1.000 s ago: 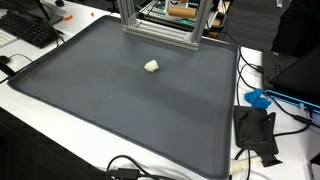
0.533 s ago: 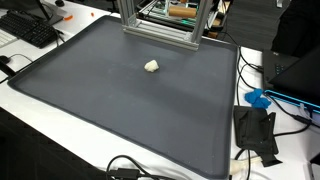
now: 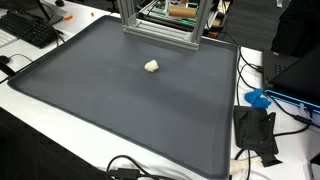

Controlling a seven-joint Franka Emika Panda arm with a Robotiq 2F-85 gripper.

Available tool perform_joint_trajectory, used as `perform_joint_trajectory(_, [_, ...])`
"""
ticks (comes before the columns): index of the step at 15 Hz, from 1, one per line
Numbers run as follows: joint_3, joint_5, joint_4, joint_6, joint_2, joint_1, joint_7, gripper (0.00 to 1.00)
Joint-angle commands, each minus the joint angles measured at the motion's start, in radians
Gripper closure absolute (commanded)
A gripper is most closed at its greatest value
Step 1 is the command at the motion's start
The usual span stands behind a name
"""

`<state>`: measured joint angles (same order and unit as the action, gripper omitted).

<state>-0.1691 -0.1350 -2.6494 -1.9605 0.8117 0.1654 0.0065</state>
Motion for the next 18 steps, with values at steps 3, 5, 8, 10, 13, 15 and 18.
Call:
perform_joint_trajectory(3, [0.009, 0.008, -0.03, -0.008, 0.018, 0.021, -0.013, 0.0])
perform_joint_trajectory(5, [0.011, 0.01, -0.034, -0.012, 0.018, 0.026, -0.025, 0.0])
perform_joint_trajectory(8, [0.011, 0.018, -0.039, -0.015, 0.017, 0.03, -0.048, 0.0])
perform_joint_trajectory(10, [0.01, 0.018, -0.041, -0.017, 0.014, 0.032, -0.059, 0.0])
perform_joint_trajectory(13, [0.005, 0.022, -0.044, -0.024, 0.009, 0.031, -0.062, 0.0])
perform_joint_trajectory(15, [0.002, 0.03, -0.048, -0.033, 0.004, 0.03, -0.063, 0.0])
perform_joint_trajectory(18, [-0.001, 0.039, -0.051, -0.04, -0.005, 0.029, -0.059, 0.0])
